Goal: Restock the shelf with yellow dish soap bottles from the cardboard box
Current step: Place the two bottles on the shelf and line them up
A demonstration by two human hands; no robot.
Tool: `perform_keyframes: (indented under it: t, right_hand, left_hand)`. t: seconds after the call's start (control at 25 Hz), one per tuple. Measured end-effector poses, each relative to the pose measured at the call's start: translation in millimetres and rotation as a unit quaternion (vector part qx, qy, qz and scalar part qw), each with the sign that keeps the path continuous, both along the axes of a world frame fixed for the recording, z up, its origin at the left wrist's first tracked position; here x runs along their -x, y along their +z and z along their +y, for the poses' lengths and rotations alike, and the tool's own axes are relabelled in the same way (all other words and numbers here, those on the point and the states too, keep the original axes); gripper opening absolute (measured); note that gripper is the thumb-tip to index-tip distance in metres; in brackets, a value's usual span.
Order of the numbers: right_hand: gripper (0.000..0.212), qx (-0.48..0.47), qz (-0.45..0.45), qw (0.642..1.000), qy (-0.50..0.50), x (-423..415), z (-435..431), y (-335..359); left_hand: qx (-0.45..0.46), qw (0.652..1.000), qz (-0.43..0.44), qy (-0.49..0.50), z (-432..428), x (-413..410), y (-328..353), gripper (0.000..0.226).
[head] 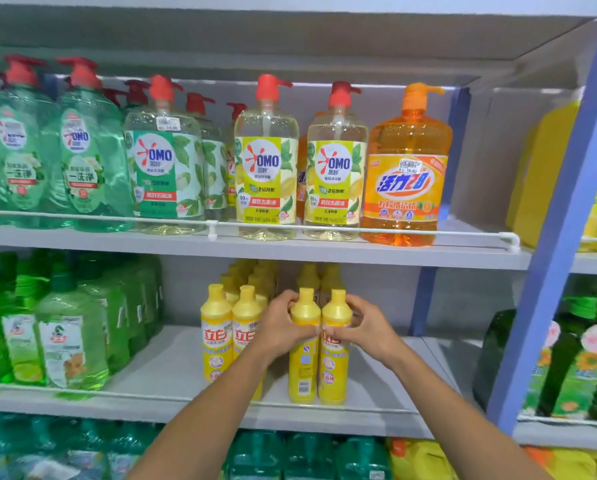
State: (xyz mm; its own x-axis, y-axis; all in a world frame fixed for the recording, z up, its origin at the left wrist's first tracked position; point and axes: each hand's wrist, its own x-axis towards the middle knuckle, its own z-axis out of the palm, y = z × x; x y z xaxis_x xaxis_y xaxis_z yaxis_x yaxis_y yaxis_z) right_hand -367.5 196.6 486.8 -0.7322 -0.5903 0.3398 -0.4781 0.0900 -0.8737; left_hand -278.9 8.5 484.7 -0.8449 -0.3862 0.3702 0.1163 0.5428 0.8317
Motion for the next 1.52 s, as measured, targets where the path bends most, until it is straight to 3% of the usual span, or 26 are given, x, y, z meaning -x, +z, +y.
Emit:
perform_keyframes:
  t: [0.16,0.4,0.6,1.0,1.2,1.52]
  right_hand:
    - [0.065,0.09,-0.054,0.994,-0.038,-4,1,-28]
    - [0.052,0.149,-0.062,0.979,-0.127,-17,-13,-63]
    - [0.041,0.114,-0.047,0.989,-0.085,-15,-6,-63]
    - [0.056,0.094,-0.051,0.986,-0.126,-29,-10,-76]
    - [0.055,0.083,-0.044,0.987,-0.13,-31,-9,-76]
    - [0.056,0.083,-0.04,0.986,-0.142,-33,-9,-77]
  left_hand:
    - [-0.078,0.996,0.051,0.016,13,-5,-22,0.068]
    - [-0.123,0.99,0.06,0.034,21,-16,-58,0.049]
    - [-0.096,0.995,0.021,-0.034,5,-22,-56,0.054]
    - [-0.099,0.994,0.026,-0.026,15,-27,-69,0.061]
    - [-0.085,0.994,-0.008,-0.063,-3,-28,-72,0.051]
    - [-0.087,0.996,0.025,0.009,18,-33,-75,0.055]
